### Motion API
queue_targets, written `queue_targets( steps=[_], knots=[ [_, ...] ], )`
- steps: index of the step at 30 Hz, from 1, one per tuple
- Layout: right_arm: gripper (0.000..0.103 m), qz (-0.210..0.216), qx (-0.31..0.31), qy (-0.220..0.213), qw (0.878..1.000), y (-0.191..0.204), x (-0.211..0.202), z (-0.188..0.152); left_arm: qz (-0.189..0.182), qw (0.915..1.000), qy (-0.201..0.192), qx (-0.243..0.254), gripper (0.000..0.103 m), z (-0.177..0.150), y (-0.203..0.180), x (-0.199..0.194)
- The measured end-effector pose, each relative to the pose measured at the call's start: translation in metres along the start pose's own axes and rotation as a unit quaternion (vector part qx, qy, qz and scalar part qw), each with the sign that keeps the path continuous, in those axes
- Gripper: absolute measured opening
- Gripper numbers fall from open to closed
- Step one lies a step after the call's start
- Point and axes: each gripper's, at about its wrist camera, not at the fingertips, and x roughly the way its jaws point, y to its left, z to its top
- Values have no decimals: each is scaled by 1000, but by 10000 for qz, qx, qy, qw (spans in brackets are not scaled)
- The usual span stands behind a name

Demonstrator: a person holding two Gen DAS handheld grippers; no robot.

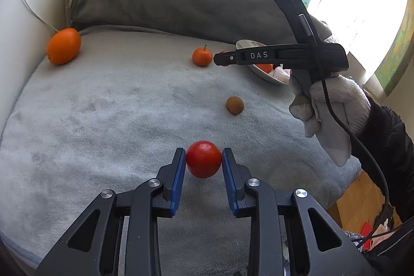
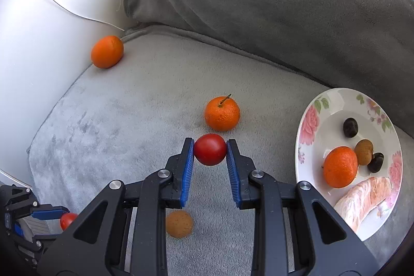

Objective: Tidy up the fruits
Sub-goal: 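Carry tomato into the plate with right gripper while left gripper carries its tomato there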

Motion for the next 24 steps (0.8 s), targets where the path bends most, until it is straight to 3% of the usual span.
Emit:
queue_targets(
  steps=[10, 24],
  knots=[
    [26, -96, 305, -238, 9992, -37, -35, -4, -44, 9990, -346, 280, 27, 49, -12, 20],
    [26, -446, 658, -462, 9958, -92, -65, -15, -232, 9968, -409, 646, 27, 107, -47, 77]
  ],
)
